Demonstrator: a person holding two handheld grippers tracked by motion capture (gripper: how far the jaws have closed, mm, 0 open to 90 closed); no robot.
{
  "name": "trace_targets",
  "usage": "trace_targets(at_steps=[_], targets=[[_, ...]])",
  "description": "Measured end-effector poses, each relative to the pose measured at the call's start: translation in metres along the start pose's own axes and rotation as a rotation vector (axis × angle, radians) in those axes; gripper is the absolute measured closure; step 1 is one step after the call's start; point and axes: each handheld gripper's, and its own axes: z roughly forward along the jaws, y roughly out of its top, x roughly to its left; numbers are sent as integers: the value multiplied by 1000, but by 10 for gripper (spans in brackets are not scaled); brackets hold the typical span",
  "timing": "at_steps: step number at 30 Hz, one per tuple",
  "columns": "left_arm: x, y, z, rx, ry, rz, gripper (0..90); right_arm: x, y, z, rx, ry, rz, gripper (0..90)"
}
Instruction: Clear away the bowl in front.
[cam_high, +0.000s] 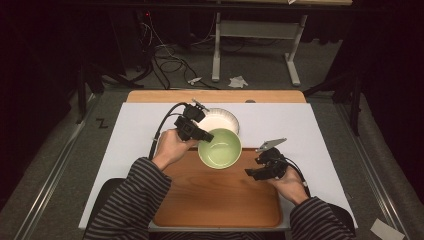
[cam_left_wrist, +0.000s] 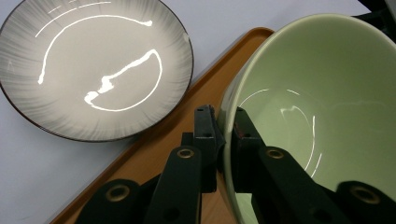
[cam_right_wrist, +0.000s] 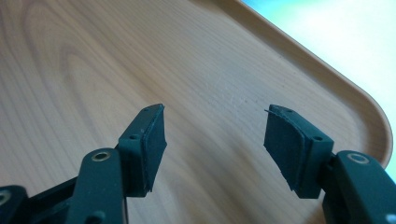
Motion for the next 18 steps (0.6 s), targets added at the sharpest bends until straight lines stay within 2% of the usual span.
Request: trace_targets(at_steps=[18], targets=[[1, -18, -10, 15, -27, -8, 840, 1, 0, 1, 6, -4, 1, 400]])
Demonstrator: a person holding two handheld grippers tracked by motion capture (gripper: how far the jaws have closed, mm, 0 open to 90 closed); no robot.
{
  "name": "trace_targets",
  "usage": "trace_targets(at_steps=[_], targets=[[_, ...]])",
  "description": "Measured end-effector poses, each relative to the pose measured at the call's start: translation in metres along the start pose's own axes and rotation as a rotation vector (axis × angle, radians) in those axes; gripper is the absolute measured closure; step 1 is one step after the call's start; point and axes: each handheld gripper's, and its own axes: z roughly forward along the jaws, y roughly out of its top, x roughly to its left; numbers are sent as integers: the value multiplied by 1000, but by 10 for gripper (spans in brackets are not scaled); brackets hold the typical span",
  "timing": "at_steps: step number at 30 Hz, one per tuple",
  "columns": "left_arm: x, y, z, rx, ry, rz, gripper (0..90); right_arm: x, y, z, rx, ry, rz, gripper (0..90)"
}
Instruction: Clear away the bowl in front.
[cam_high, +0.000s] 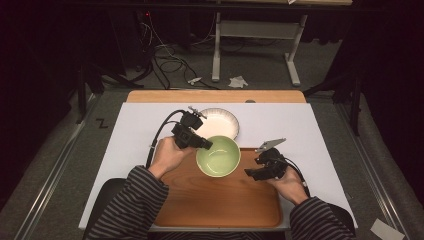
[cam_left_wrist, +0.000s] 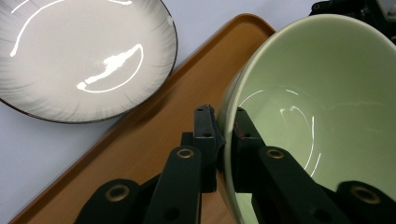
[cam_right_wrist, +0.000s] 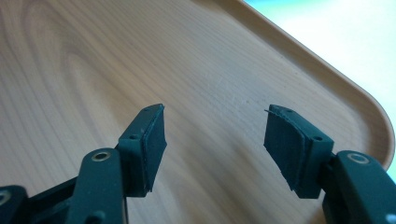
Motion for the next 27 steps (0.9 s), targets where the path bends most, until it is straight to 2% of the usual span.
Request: trace_targets(at_steps=[16, 27], targets=[[4, -14, -1, 16, -4, -8, 839, -1, 0, 0, -4, -2, -13, 399], [14, -26, 5, 42, 20, -14, 838, 0, 0, 0, 1, -2, -6, 399]])
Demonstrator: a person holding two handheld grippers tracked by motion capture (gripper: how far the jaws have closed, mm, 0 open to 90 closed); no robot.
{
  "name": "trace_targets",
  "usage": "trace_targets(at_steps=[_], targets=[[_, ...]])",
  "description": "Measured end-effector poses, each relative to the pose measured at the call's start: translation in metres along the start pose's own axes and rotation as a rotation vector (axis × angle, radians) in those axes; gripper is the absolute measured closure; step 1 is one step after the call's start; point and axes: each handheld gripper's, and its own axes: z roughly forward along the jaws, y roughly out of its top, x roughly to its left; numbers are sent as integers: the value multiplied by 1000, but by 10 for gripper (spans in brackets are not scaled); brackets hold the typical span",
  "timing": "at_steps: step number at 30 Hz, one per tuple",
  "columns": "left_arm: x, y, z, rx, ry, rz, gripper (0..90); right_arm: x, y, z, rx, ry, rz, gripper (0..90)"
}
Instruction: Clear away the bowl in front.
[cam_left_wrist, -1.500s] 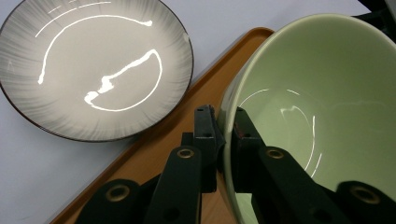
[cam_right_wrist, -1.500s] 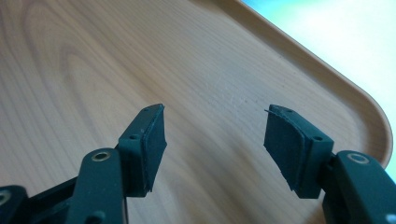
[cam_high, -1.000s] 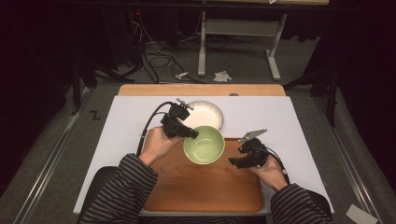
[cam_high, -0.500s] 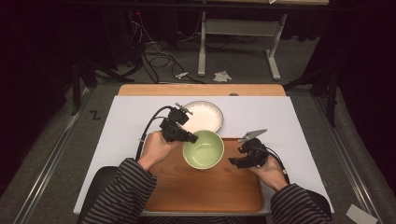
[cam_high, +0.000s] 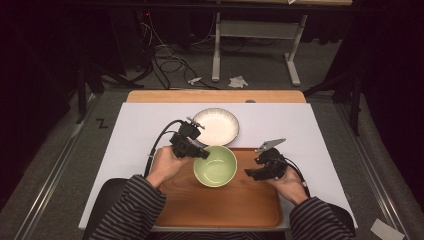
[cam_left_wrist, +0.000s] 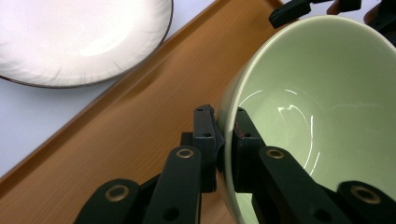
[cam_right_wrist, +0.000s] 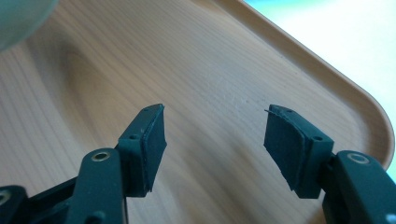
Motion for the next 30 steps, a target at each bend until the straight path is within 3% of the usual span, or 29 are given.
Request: trace_targets(at_steps=[21, 30], targets=[[7, -12, 23, 58, 48, 25, 837, -1, 0, -1, -7, 1, 6, 398], [11, -15, 29, 52, 66, 22, 837, -1, 0, 0, -8, 0, -2, 397]])
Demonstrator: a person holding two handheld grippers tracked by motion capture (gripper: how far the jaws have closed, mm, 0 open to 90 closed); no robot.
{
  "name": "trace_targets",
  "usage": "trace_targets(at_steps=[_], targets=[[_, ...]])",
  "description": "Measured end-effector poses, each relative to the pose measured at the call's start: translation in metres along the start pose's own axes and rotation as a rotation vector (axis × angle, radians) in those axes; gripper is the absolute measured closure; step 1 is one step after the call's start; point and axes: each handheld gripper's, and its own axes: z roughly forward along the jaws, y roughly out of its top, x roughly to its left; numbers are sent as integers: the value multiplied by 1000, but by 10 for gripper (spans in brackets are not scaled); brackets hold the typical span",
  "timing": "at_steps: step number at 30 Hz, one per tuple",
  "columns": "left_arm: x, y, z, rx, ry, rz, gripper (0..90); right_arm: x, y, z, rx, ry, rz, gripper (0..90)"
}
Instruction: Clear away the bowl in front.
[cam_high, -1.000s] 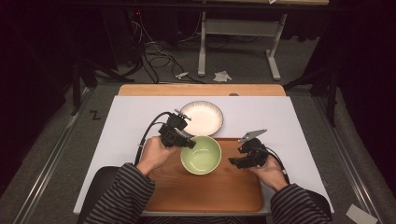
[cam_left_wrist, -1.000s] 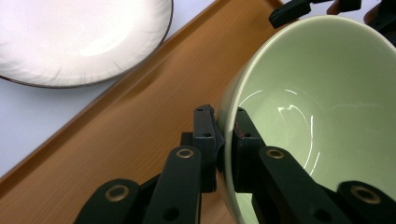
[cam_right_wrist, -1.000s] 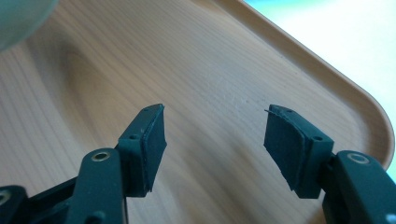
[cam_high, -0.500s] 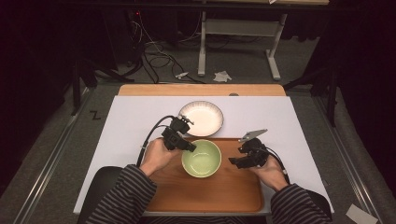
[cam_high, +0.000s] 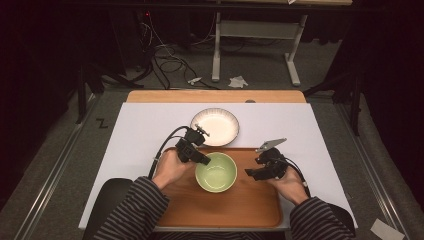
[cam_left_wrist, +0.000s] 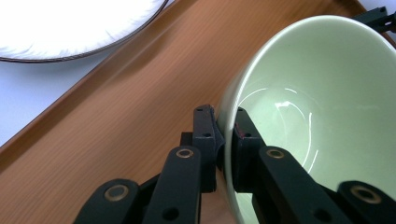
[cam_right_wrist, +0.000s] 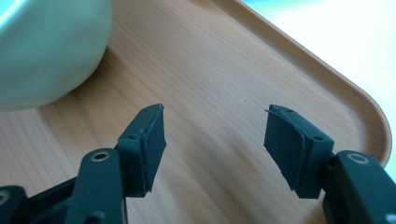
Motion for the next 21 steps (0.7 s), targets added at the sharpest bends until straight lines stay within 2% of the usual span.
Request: trace_targets(at_steps=[10, 13, 21], targets=[[2, 0, 5, 7, 14, -1, 837, 0, 0, 0, 0, 0, -6, 397], [3, -1, 7, 7, 18, 0, 837, 1, 0, -1, 0, 1, 11, 398], [7, 0, 10, 10, 23, -18, 838, 0, 0, 0, -1, 1, 1, 397]])
